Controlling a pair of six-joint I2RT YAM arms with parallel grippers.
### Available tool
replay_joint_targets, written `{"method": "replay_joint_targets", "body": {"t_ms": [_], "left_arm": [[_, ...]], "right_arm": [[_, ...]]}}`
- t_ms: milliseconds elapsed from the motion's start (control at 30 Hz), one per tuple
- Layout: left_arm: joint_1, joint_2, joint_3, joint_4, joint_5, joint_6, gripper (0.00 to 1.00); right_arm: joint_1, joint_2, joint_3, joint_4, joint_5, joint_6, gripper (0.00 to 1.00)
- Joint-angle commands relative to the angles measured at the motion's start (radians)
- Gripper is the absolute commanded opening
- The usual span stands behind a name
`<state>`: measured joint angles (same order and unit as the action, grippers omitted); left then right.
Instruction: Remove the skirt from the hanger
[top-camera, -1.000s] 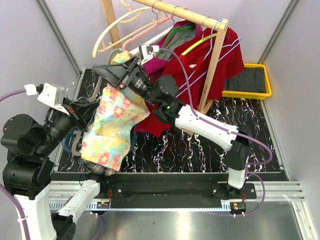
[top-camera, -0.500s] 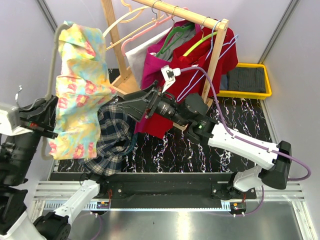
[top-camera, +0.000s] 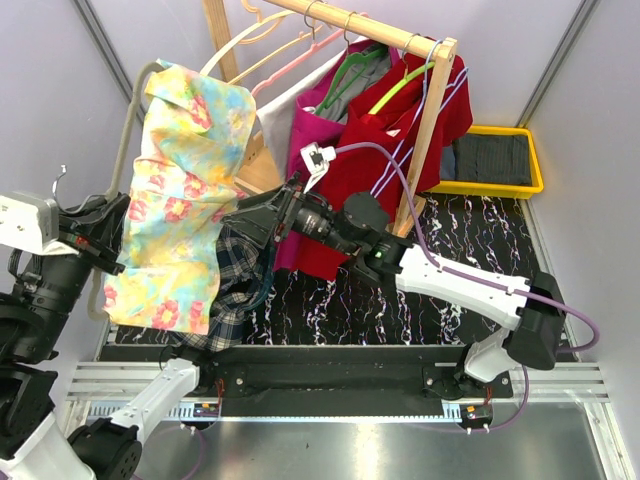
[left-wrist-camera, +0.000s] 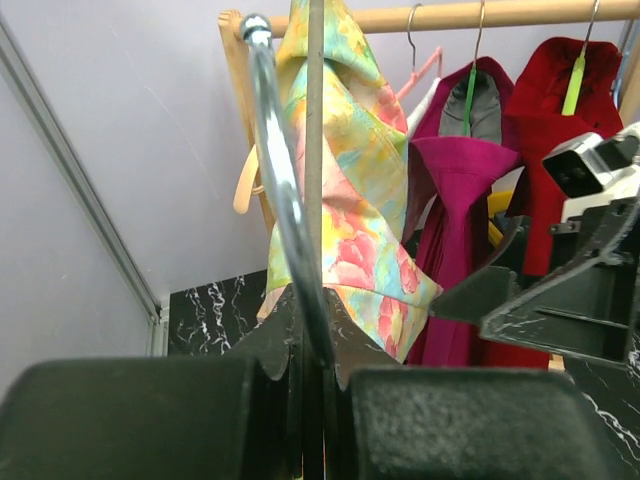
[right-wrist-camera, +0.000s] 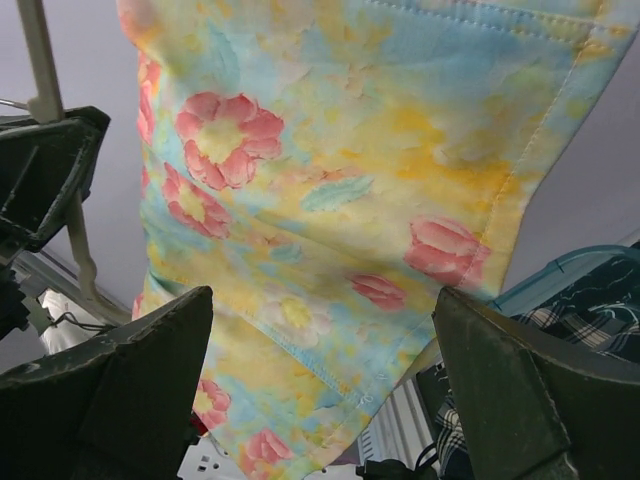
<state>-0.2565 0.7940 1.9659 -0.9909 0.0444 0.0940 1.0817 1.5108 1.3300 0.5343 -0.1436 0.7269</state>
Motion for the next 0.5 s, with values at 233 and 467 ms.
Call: {"method": "replay_joint_targets", "body": {"t_ms": [233, 467], "left_arm": [[-0.004, 0.03, 0.119, 0.029, 0.063, -0.022, 0.0], [-0.004, 0.033, 0.113, 0.028, 0.072, -0.03, 0.0]], "right_arm": [[-0.003, 0.046, 0.014, 0.036, 0.027, -0.029, 0.99], [-0.008, 0.057, 0.027, 0.066, 0.038, -0.017, 0.96]]}}
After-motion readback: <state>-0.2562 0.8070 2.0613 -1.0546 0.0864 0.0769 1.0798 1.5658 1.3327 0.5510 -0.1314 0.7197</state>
